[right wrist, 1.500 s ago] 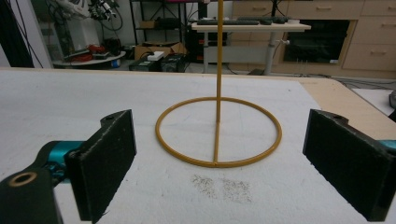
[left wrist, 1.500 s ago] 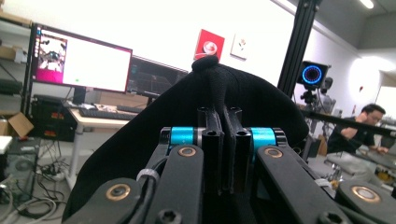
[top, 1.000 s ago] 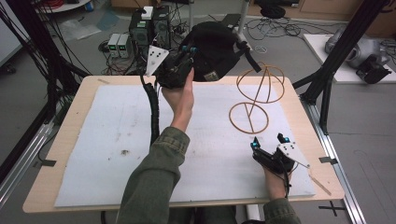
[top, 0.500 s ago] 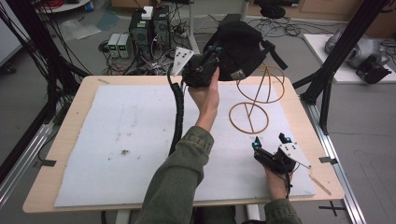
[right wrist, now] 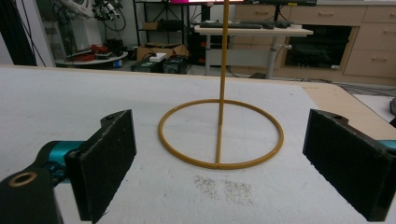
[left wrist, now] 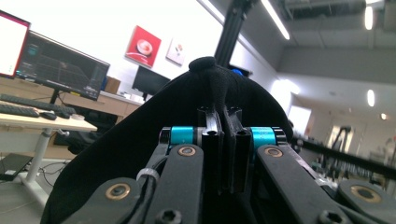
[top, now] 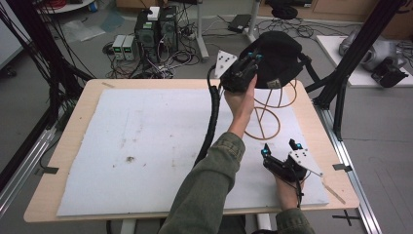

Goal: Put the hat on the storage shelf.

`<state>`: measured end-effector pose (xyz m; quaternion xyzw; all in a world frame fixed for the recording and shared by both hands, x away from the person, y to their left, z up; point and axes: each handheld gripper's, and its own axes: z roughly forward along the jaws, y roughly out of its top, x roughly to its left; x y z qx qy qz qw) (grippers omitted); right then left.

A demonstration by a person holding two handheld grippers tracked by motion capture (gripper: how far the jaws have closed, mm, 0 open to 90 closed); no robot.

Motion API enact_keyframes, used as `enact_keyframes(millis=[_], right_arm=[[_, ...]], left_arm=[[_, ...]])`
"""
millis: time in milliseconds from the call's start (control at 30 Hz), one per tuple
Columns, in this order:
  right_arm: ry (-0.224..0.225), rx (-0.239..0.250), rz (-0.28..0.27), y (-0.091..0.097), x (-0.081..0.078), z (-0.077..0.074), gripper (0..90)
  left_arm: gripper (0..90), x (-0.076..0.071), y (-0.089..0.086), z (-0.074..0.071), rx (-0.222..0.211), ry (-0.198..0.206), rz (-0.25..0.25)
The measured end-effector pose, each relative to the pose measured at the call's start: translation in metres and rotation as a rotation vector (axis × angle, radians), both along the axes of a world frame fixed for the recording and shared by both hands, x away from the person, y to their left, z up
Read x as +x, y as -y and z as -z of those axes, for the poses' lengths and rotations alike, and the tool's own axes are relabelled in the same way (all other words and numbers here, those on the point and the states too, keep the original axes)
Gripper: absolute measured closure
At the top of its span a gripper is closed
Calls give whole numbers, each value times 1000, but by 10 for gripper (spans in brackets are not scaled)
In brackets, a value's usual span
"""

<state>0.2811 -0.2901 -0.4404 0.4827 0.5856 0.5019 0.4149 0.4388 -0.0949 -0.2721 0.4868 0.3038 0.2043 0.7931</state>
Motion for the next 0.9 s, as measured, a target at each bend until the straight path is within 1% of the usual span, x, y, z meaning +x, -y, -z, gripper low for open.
enact_keyframes(millis=[100,133,167,233,300,400,433,467,633,700,733,833,900], right_arm=[[-1,6,-1,1,-1,0,87],[2,1,1,1,-1,0,87],[2,2,-1,2,-1,-1,87],[4,3,-1,3,-2,-1,87],[-1,8,2,3,-3,-1,87],[2,5,7,5,-3,-1,87],[-1,7,7,5,-3,-1,87],[-1,8,8,5,-3,-1,87],[0,1,6,5,-3,0,87],[1,2,6,5,-3,0,87],[3,-2,6,5,-3,-1,87],[-2,8,7,5,-3,-1,87],[2,4,9,6,-3,-1,87]], left_arm=[[870,1,11,4,61,2,1],[870,1,14,5,95,4,8],[870,2,15,6,116,2,24],[870,1,19,7,160,-7,27],[871,1,21,7,193,-15,19],[870,1,24,6,241,-12,5],[870,1,25,6,274,-3,12],[869,1,26,6,284,0,15],[869,3,29,10,318,-25,33],[868,2,30,10,341,-25,26],[867,2,31,10,341,-29,27],[856,2,31,10,340,-31,31],[830,2,30,10,340,-32,32]])
